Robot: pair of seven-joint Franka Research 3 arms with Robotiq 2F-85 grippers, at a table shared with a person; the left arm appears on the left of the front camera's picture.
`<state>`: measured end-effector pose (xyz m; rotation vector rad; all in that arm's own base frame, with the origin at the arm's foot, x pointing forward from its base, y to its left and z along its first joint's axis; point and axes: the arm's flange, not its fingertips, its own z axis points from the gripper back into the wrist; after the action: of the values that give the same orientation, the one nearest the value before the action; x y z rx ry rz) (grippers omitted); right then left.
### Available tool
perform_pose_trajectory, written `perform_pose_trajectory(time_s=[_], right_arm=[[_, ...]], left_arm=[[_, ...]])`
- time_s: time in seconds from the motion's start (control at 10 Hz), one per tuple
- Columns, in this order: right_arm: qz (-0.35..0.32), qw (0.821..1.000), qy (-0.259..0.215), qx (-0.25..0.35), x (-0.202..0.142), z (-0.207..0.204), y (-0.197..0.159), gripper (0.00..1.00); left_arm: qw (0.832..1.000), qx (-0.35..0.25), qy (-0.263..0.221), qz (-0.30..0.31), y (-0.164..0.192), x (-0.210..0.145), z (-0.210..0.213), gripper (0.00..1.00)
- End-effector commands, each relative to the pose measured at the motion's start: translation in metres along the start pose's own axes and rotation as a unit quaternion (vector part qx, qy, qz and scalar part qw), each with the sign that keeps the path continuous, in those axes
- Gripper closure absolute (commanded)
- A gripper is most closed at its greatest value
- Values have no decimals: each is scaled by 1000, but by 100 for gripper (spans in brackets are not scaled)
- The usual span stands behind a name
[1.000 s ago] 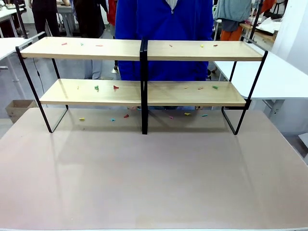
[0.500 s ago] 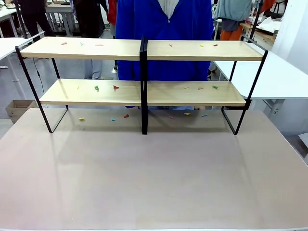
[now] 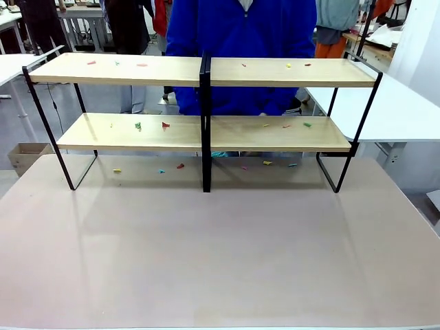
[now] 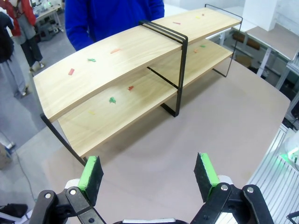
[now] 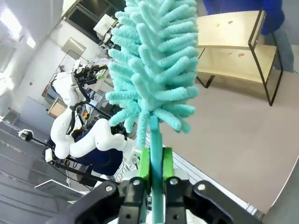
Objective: Clean the shelves.
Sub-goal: Pick up the Duster when the human hands it over, then clean a randomly selected level of the Shelf with the Duster.
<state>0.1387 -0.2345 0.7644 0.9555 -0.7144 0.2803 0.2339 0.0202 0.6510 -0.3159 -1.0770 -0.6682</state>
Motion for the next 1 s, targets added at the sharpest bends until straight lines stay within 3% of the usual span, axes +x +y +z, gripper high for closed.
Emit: perform_pose_trajectory(time_s=[0.0,0.7,0.8,0.9], right_arm=[[-9,1000,0,1,1,4,6,100],[-9,1000,0,1,1,4,6,100],[-2,1000,1,0,1,0,-1,88],[7,996,71,-50,-16,5,16,88]], left_arm=[[1000,-2,0,1,0,0,-1,0],[1000,-2,0,1,0,0,-1,0],[1000,-2,0,1,0,0,-1,0],[1000,-2,0,1,0,0,-1,0]])
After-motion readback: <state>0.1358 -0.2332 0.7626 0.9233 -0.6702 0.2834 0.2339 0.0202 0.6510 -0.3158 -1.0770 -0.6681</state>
